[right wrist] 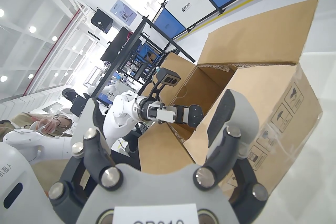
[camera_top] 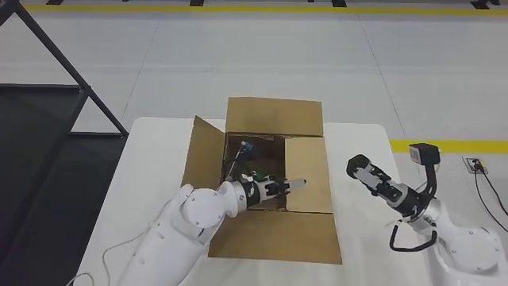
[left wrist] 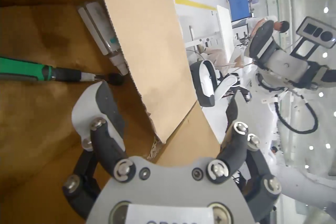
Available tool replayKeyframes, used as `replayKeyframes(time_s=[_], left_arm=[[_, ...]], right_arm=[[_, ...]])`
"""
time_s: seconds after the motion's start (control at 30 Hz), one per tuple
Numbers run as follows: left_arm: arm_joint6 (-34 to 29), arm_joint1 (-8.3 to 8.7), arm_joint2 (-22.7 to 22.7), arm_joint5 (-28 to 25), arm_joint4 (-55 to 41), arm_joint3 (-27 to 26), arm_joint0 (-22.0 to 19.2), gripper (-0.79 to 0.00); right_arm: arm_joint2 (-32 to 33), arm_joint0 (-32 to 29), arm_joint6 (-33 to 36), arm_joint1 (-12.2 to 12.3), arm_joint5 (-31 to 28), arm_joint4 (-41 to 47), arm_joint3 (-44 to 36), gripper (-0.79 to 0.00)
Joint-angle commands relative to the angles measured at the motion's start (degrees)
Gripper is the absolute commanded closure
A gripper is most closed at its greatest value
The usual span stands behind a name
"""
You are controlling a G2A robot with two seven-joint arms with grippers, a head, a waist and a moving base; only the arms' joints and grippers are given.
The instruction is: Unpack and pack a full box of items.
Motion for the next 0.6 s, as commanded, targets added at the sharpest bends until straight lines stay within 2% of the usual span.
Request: replayKeyframes(time_s=[0.0,0.13,0.3,0.4,0.57], left_arm=[[-0.41,-0.51,0.49,-0.76,-2.86,2.6,-1.34,-0.785],[0.07,-1.53,1.92,-3.23,-5.55,6.1,-3.46,-0.785],[0.66,-2.29,2.87,-6.23,-6.62,7.62,-4.76,-0.785],[0.79,-2.34,2.52,-7.38,-6.75,6.84,-4.55,-0.785],[1.59,-1.94,0.78,-8.45,-5.63,2.62,-3.16,-0.785]], right_arm=[[0.1,-0.19,0.59,0.26,-0.33,1.13,0.33,-0.785],[0.01,-0.58,1.99,0.79,-0.9,2.35,0.72,-0.785],[0.06,-0.88,3.32,1.44,-1.54,4.2,0.8,-0.785],[-0.17,-1.1,4.49,1.81,-2.29,5.78,0.65,-0.785],[-0.16,-1.48,7.01,2.46,-3.68,10.01,0.36,-0.785]])
